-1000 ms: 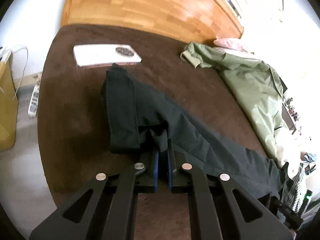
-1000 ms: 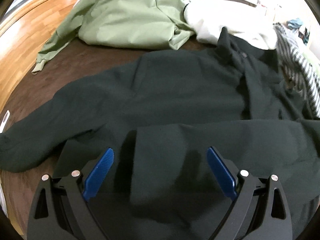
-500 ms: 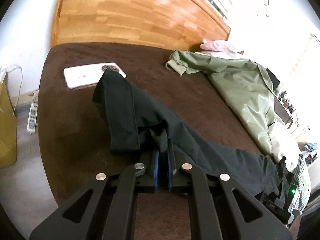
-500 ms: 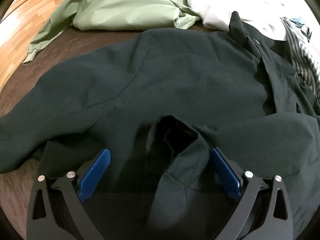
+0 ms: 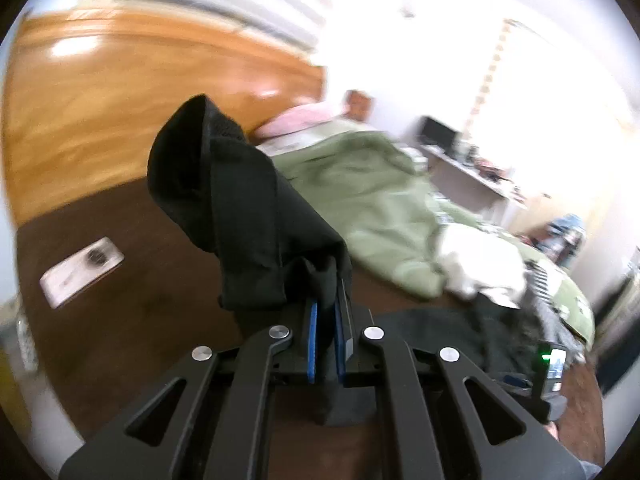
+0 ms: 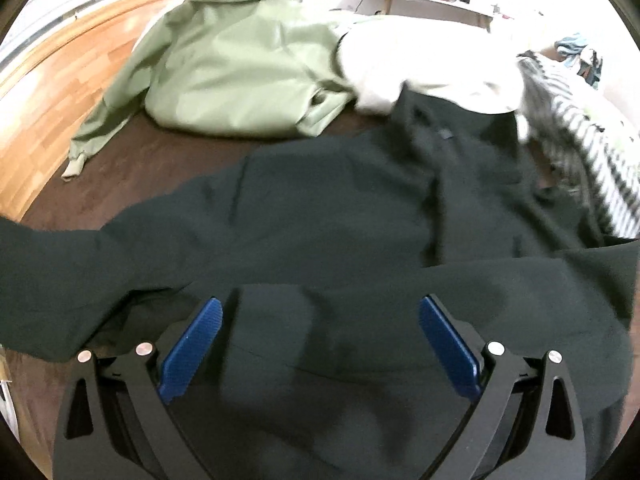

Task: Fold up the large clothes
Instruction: 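Lift the sleeve with the left tool and fold it across the jacket body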

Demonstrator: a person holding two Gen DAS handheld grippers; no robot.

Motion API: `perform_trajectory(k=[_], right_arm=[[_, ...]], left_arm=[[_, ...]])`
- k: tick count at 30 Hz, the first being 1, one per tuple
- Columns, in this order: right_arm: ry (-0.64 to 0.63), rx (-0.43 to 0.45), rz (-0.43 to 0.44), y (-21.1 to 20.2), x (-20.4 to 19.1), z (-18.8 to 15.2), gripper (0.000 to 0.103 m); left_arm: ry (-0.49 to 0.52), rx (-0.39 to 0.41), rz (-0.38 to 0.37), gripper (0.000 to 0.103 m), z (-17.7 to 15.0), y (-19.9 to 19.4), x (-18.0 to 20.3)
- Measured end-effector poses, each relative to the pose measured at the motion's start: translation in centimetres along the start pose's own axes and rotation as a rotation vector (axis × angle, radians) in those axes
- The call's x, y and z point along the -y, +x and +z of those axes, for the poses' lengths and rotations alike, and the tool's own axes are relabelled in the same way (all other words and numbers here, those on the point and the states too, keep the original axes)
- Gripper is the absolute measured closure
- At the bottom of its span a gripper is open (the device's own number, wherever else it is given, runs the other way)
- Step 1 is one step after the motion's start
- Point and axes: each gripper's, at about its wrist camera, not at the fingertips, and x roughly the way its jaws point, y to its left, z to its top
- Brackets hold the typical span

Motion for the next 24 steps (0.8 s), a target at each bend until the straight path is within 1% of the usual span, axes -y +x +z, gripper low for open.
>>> perform_trajectory(k=[2,4,7,10,11,14,17,21,24], right_arm=[[0.026,-0.009,0.026,-2.1,2.3,0.3,0.006],[0.029,0.01,0.018,-4.3,4.0,0.4,0.006],[0.009,0.024,-0.02,-7.9,7.5,0.6,0.006],[0.005,0.039,-0.059,-10.5,10.7,0.6,0.006],[0.015,0.051,-0.074,-11.6,12.2,0.4,0.006],[0.077,0.074,-0.094,-14.0,16.3,-0.4,0.006],[0.131,0.088,-0.134,-15.8,20.4,-1.7,0.006],[0.186,0.074,-0.179,-16.5,25.0,-4.0,0.006],[0.222,0.049,-0.208,-16.1,27.8,-5.9,0.006]], left_arm=[[0.065,0.015,-0.052,0.093,0.8,-0.3,3.7],[0.135,0.017,-0.11,0.093,1.2,-0.2,8.2],[0.214,-0.001,-0.182,0.093,1.0,0.0,13.7],[0.289,-0.03,-0.289,0.093,-0.4,0.1,20.4],[0.307,-0.04,-0.312,0.093,-0.8,0.2,21.9],[0.371,-0.071,-0.385,0.093,-3.1,0.6,27.3],[0.433,-0.111,-0.45,0.093,-6.1,1.1,32.3],[0.5,-0.189,-0.511,0.093,-11.0,2.7,37.2],[0.571,-0.252,-0.527,0.093,-15.4,4.2,40.0]])
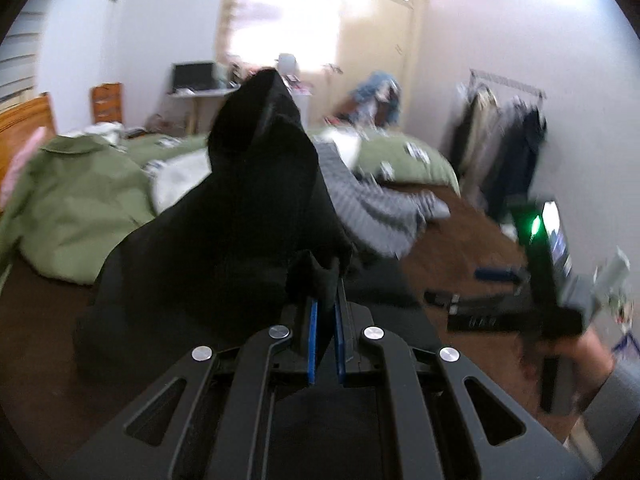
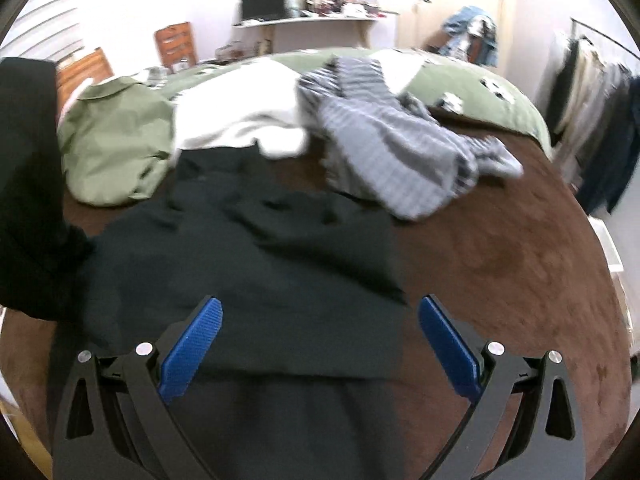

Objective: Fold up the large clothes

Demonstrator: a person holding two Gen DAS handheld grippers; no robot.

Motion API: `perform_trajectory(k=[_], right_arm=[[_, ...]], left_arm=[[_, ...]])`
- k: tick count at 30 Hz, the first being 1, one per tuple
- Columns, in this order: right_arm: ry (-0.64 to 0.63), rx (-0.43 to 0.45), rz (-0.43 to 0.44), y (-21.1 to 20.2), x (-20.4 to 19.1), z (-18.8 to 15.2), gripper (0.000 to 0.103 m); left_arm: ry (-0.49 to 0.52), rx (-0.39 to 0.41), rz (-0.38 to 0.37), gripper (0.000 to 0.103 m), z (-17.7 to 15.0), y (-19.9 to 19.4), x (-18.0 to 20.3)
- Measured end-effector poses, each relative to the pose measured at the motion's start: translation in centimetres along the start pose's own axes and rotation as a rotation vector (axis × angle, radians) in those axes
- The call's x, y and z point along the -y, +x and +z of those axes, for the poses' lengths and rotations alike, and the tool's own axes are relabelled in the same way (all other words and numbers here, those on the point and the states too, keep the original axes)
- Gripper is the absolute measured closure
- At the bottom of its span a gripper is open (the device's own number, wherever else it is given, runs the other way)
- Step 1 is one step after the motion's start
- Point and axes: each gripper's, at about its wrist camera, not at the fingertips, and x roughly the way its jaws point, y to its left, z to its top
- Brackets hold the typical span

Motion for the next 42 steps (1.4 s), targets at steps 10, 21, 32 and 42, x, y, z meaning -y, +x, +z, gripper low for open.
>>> perform_trajectory(k=[10,21,32,42], right_arm=[[0.106,-0.081,-0.025,4.5,5.8,-4.5,0.006],[0.138,-0.131,-0.02,7.8,7.5,-6.7,0.006],[0.139,-0.089,0.005,3.6,5.2,-5.4,0.006],[0.119,-0.06,0.195,0.6,-4.6,-2.8,0.006]], left_arm=[[0.084,-0.275,-0.053,0.093,-8.8,10.2,4.8],[0.103,-0.404,-0.055,0.071,-14.9,14.4,5.9],[0.184,-0.221,-0.008,0.006,-11.5,6.6,4.5],[0.09,-0.227,0.091,0.006,-9.4,4.6,-5.6]])
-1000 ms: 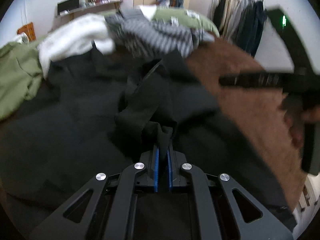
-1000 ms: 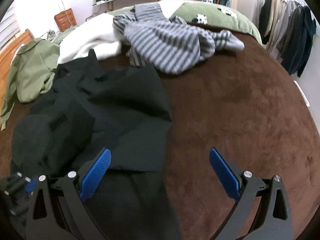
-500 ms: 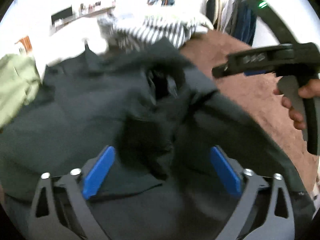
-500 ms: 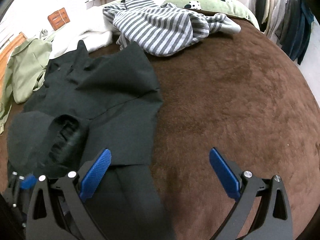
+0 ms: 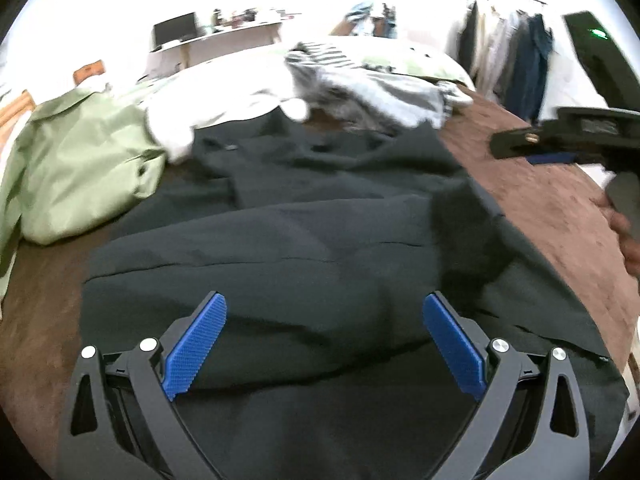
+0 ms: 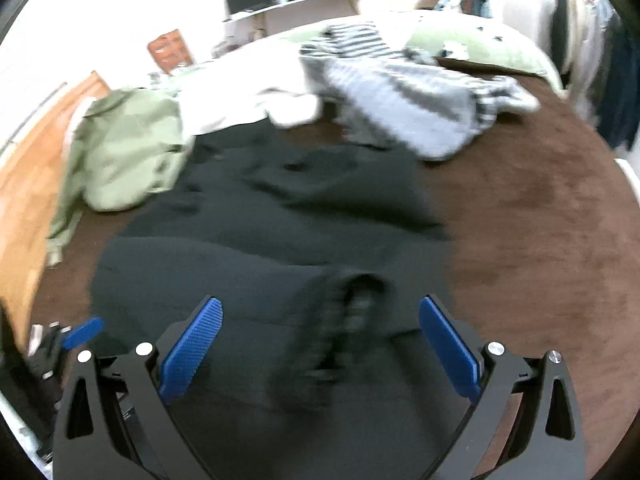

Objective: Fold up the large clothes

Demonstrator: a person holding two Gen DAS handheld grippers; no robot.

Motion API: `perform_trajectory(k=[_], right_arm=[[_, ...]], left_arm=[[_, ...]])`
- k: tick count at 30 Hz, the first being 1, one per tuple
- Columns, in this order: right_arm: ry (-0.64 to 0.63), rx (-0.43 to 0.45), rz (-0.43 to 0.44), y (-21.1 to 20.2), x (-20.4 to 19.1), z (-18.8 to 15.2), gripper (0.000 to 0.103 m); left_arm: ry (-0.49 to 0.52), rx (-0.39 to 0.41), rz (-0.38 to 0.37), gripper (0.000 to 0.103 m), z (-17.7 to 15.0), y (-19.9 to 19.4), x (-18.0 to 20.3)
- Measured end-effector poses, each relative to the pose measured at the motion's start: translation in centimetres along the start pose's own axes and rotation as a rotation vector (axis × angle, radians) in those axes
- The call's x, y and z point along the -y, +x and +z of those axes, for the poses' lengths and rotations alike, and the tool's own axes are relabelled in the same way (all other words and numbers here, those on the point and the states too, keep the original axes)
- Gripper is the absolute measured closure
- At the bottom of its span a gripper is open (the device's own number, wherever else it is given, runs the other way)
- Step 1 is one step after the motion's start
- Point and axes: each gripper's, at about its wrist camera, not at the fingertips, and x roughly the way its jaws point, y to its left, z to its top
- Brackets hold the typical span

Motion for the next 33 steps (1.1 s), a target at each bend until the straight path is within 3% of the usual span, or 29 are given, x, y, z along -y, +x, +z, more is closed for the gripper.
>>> perform_trajectory(k=[2,7,13,16,26,33], right_arm=[[-0.024,-0.012,0.037,1.3,-2.3,-0.1,0.006],[-0.022,-0.055,0.028,5.4,-4.7,-1.0,0.009],[-0.03,-0.103,-0.189,9.7,-3.3,-3.1,0.017],[0.001,-0.103,-0.253,11.0,-1.6,-4.1,0.019],[-0.034,-0.095,-0.276,15.0,-0.8,-5.2,0.014],[-0.052,-0.09,-0.27,15.9,-0.6,-4.7,0.009]], left_arm=[[-0.042,-0.012,0.012,0.006,-0.2,0.3,-2.1],[-0.126,-0.032,0.051,0.006,-1.2,2.3,-6.6],[-0.25,-0.071,0.092,0.006,-3.5,5.7,-11.4],[-0.249,-0.096,0.13,0.006,-5.2,7.2,-13.1],[-0.309,-0.098,0.045,0.006,-7.1,9.4,-15.9],[-0.307,-0.097,0.045,0.006,-7.0,9.8,-15.8]])
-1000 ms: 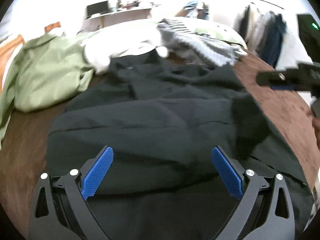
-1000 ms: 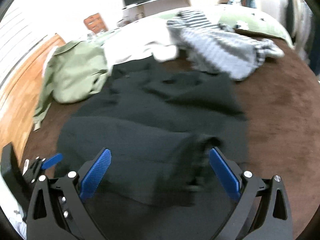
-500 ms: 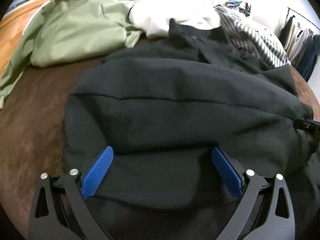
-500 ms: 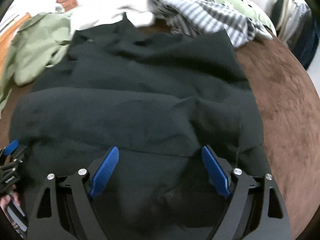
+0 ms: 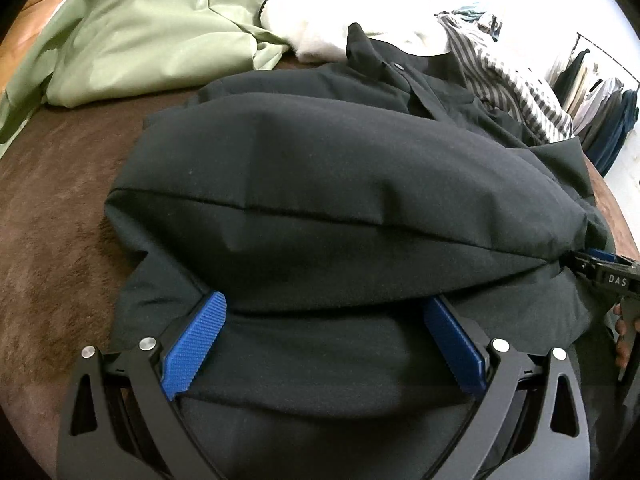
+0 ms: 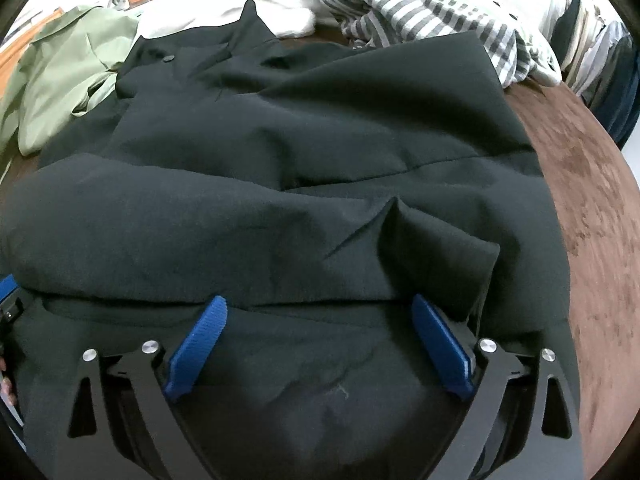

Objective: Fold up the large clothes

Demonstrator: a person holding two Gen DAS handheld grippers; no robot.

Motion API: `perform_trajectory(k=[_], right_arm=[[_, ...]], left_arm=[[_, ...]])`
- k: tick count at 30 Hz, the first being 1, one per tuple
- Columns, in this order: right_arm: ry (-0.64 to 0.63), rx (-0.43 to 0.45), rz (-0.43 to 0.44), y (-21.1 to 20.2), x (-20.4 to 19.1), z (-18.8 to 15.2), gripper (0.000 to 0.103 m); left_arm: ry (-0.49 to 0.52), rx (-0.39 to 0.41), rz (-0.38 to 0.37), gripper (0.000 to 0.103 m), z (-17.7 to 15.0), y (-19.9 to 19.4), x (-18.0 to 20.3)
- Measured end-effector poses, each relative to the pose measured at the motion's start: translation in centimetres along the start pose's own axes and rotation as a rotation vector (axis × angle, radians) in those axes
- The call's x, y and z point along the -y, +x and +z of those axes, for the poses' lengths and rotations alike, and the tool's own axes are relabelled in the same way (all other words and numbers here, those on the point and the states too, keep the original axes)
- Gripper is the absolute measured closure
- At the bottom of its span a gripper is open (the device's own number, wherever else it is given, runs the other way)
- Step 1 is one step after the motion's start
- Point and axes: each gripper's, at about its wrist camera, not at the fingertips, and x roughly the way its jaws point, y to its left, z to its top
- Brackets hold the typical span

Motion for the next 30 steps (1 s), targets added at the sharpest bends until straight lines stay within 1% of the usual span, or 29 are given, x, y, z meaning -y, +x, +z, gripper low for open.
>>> perform_trajectory(k=[5,7,9,10,12,15,21,25,27,30], right_arm=[[0.003,0.008,0.0,-0.3,-0.1,0.0,0.009],[0.0,0.01,0.002,-0.6,-0.2,0.0,0.008],[0.021,-0.005,0.029,-1.4,0.0,-0.2,0.007],[0.033,-0.003,0.053,-2.0,0.1,-0.3,0.007],[0.036,0.012,0.061,-3.4,0.2,-0.5,0.007],[0.042,0.039,0.075,-5.9,0.3,-0.9,0.007],[0.031,0.062,0.107,-11.2,0.2,-2.6,0.007],[-0.01,0.098,0.112,-14.9,-0.1,-4.3,0.007],[-0.024,0.106,0.115,-16.8,-0.1,-5.3,0.007],[-0.045,0.134,0.123,-19.7,0.0,-7.0,0.007]], left_arm=[[0.004,0.0,0.011,0.006,0.0,-0.1,0.2],[0.016,0.0,0.029,0.006,0.1,-0.2,0.5],[0.026,-0.003,0.051,0.006,0.3,-0.6,0.9],[0.027,-0.006,0.06,0.006,0.4,-0.9,1.1],[0.02,-0.006,0.065,0.006,0.6,-1.8,1.3],[0.009,0.001,0.058,0.006,0.7,-3.9,1.7],[0.039,0.047,0.054,0.006,-0.3,-9.6,2.6],[0.023,0.068,0.068,0.006,-1.8,-13.8,2.7],[0.009,0.063,0.061,0.006,-2.7,-15.6,2.7],[0.022,0.077,0.079,0.006,-4.3,-18.6,3.0]])
